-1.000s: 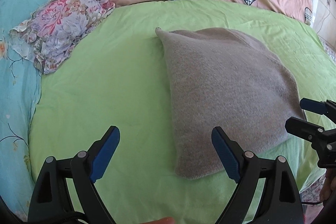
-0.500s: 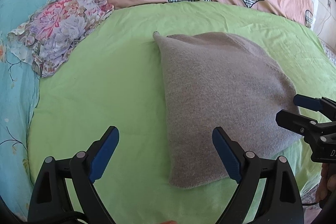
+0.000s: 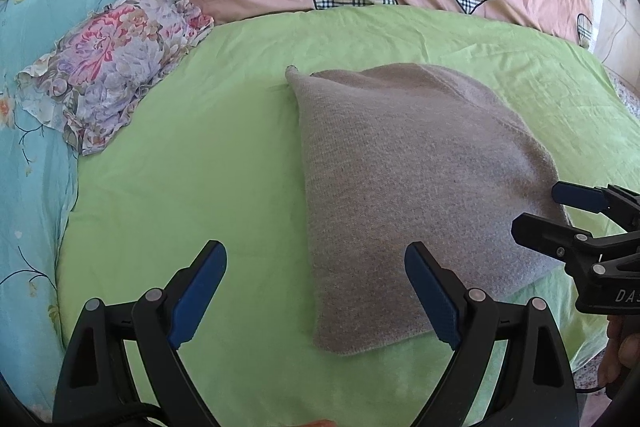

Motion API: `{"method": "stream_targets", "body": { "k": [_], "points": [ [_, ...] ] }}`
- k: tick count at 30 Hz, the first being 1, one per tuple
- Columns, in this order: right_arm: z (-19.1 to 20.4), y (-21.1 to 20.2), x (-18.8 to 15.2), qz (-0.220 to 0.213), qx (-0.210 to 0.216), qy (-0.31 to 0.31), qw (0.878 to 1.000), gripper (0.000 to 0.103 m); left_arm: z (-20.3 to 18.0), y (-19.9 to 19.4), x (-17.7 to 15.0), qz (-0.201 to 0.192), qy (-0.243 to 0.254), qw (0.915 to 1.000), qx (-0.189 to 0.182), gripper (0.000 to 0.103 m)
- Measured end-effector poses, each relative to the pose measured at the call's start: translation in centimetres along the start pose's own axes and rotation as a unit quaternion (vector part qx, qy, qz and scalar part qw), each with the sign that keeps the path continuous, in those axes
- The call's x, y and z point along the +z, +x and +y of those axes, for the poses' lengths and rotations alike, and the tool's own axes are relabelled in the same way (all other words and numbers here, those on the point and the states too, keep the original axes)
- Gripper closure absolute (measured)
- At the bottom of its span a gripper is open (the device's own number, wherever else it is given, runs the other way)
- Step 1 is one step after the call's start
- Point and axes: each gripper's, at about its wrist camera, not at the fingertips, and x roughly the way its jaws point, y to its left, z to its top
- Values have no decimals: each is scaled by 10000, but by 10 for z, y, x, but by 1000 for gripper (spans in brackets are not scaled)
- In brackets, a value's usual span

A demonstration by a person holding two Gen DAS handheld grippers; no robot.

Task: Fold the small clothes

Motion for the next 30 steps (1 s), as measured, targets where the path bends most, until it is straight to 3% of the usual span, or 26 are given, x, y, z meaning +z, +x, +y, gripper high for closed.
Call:
{"method": "stream_targets", "body": {
  "k": [30],
  "points": [
    [0,5,-3,104,-40,13,9999,12,-1,-3,0,0,-25,10000,-66,10]
  ]
}}
